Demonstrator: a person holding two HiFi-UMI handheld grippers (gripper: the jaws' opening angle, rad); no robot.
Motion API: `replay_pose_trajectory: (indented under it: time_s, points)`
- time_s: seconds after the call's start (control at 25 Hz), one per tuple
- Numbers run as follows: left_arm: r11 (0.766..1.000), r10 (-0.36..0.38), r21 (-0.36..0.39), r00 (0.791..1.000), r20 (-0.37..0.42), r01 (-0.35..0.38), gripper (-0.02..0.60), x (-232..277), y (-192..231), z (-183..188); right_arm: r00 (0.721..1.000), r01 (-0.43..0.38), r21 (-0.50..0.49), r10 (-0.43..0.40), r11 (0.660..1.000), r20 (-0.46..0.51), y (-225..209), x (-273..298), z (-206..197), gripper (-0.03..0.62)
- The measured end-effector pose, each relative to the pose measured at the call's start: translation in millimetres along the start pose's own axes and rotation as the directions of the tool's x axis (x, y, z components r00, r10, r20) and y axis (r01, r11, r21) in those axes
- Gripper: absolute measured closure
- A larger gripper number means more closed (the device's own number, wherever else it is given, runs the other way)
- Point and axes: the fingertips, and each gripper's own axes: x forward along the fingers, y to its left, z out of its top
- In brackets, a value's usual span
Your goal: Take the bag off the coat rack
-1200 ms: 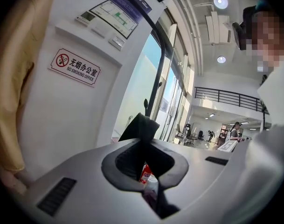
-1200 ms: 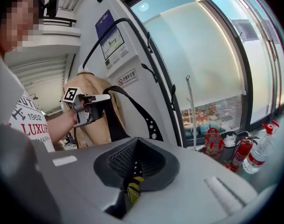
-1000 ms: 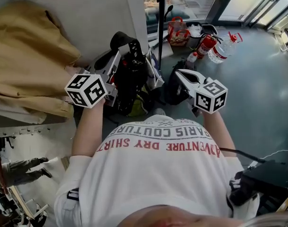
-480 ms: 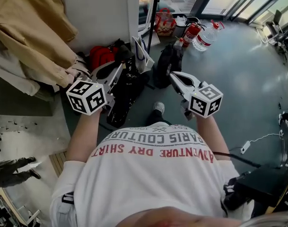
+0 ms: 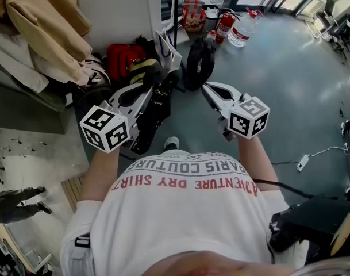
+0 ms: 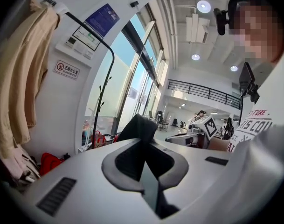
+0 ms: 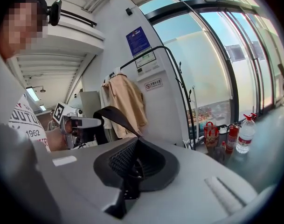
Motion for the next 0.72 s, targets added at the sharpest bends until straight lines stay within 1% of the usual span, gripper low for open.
replay_pose_trajectory:
  time_s: [0.12, 0.28, 0.44, 0.52, 0.64, 0.72]
  points:
    - [1.0, 0.005, -0.011, 1.0, 0.004, -0.005, 0.566, -24, -45, -21, 1.0, 0.002, 0.013, -0.002, 1.0, 0.011, 26, -45, -30, 0.594]
    - [0.999, 0.029, -0.043, 0.999, 0.044, -0.027, 0.566, -66, -113, -40, 1.0, 0.006, 0.015, -0.007, 1.0, 0.02, 76, -123, -66, 0.594]
    - [0.995, 0.061, -0.08, 0.993, 0.097, -0.053, 0.566, -108, -179, -48, 1.0, -0.007, -0.027, 0.008, 1.0, 0.025, 133, -204, -87, 0.594]
    - [0.993, 0.06, -0.105, 0.992, 0.114, -0.048, 0.566, -126, -209, -52, 1.0, -0.007, -0.038, 0.008, 0.999, 0.029, 153, -233, -95, 0.594]
    - [0.996, 0.033, -0.08, 0.994, 0.108, -0.024, 0.566, -148, -254, -60, 0.999, -0.008, -0.033, 0.009, 0.999, 0.046, 176, -267, -104, 0.594]
    - [0.998, 0.003, -0.058, 0.994, 0.108, 0.003, 0.566, -159, -284, -56, 0.998, -0.01, -0.036, 0.012, 0.999, 0.059, 188, -284, -101, 0.594]
